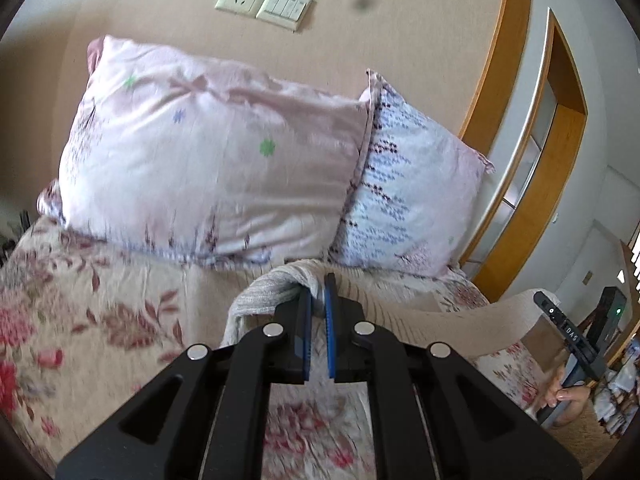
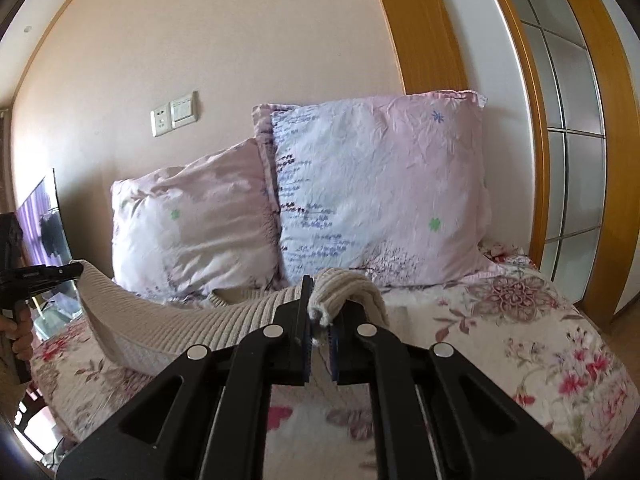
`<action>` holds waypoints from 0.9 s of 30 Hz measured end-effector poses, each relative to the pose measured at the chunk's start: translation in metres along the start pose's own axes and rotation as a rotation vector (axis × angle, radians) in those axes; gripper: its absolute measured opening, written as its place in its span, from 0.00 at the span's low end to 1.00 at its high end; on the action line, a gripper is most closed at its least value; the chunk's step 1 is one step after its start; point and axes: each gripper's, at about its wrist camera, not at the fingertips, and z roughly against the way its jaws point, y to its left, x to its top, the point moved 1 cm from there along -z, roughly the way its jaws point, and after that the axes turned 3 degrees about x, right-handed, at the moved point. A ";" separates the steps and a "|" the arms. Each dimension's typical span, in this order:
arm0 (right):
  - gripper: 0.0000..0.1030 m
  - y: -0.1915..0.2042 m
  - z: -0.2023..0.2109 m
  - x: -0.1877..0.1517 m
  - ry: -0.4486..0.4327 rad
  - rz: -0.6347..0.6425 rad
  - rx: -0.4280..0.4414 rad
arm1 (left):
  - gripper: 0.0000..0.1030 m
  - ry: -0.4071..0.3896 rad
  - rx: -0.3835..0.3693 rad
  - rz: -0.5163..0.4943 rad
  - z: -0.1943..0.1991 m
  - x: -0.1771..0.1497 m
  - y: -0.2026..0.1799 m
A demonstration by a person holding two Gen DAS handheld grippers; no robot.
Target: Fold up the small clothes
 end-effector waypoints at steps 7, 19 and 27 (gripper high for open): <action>0.07 -0.022 -0.078 0.001 0.088 -0.111 -0.017 | 0.05 0.047 0.055 0.049 -0.074 0.018 0.017; 0.07 -0.043 -0.196 -0.022 0.276 -0.215 -0.075 | 0.05 0.180 0.142 0.194 -0.185 0.007 0.069; 0.15 -0.061 -0.255 -0.043 0.464 -0.321 -0.121 | 0.07 0.265 0.169 0.226 -0.226 -0.003 0.082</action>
